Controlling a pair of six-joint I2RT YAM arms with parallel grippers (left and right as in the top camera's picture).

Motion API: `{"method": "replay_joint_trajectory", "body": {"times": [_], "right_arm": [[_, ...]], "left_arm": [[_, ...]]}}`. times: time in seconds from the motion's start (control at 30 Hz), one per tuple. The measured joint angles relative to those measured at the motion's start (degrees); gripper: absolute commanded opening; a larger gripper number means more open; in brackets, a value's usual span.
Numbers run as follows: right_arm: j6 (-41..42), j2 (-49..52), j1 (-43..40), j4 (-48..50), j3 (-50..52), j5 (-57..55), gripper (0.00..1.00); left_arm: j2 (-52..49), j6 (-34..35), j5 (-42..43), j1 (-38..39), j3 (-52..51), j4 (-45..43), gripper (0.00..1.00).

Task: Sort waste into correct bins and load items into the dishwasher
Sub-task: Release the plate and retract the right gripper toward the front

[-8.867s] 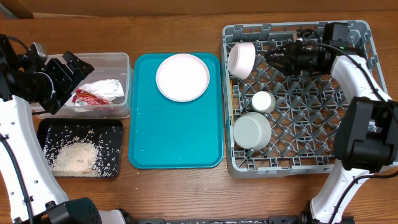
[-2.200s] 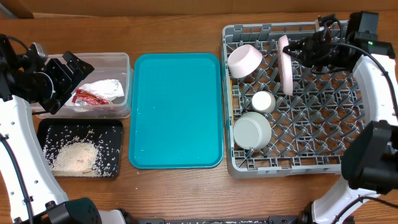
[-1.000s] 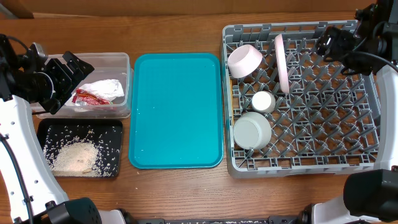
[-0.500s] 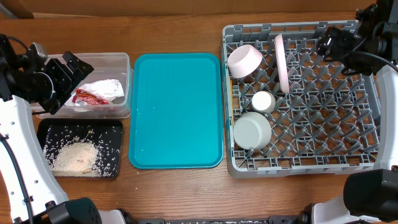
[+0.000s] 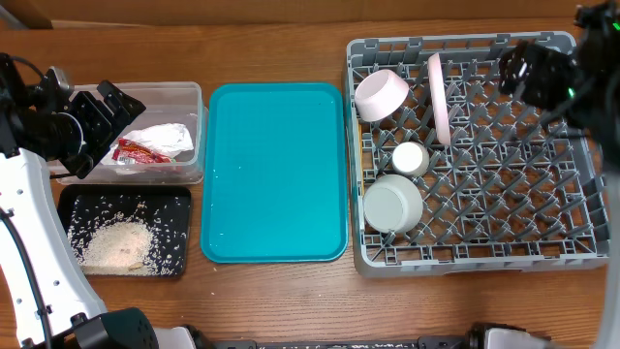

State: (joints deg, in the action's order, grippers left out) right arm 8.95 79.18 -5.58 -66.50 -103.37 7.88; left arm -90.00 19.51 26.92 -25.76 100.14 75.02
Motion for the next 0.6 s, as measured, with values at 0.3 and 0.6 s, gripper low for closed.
{"method": "replay_joint_trajectory", "body": {"times": [0.3, 0.6], "right_arm": [[0.0, -21.6, 12.1, 7.8, 4.5, -1.6, 1.0], [1.5, -56.6, 12.8, 38.2, 49.4, -2.4, 1.0]], "left_arm": [[0.0, 0.0, -0.2, 0.0, 0.0, 0.0, 1.0], [0.0, 0.0, -0.5, 0.0, 0.0, -0.1, 1.0]]}}
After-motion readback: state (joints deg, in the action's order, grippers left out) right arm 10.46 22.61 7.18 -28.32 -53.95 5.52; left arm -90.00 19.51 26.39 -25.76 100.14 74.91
